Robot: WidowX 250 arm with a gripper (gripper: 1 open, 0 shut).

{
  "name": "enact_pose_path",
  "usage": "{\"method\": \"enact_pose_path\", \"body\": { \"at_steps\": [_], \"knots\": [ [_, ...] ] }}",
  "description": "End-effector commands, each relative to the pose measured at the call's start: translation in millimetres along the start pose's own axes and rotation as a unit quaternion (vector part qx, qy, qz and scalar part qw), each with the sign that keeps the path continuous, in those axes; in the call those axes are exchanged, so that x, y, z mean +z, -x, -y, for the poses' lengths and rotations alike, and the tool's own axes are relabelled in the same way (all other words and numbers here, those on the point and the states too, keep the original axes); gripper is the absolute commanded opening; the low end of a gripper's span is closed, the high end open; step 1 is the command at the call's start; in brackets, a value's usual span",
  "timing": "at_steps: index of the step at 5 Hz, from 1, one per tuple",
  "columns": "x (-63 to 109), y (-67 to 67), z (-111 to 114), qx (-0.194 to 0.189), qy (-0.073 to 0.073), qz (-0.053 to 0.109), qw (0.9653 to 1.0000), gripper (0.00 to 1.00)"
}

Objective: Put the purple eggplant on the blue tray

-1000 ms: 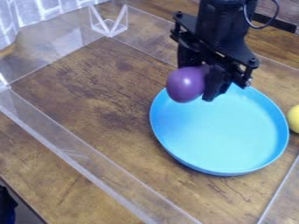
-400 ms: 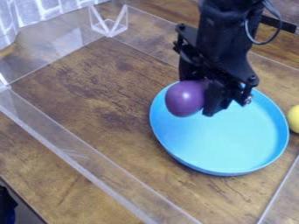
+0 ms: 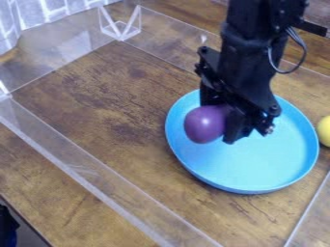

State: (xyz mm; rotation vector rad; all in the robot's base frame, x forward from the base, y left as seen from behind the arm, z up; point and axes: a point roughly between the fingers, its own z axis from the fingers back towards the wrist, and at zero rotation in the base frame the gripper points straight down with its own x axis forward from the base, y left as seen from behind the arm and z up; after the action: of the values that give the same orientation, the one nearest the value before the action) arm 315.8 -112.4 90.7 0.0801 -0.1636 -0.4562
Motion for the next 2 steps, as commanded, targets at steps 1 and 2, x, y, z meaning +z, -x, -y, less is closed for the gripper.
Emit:
{"method": "enact_pose_path", "body": {
  "at_steps": [1,2],
  "knots": [
    [20.2,-18.5,-6.7,-0.012,-0.003,0.033,0.9994,0.00],
    [10.1,-27.3,-5.2,-0.003,-0.003,0.029,0.9996,0.00]
  ]
}}
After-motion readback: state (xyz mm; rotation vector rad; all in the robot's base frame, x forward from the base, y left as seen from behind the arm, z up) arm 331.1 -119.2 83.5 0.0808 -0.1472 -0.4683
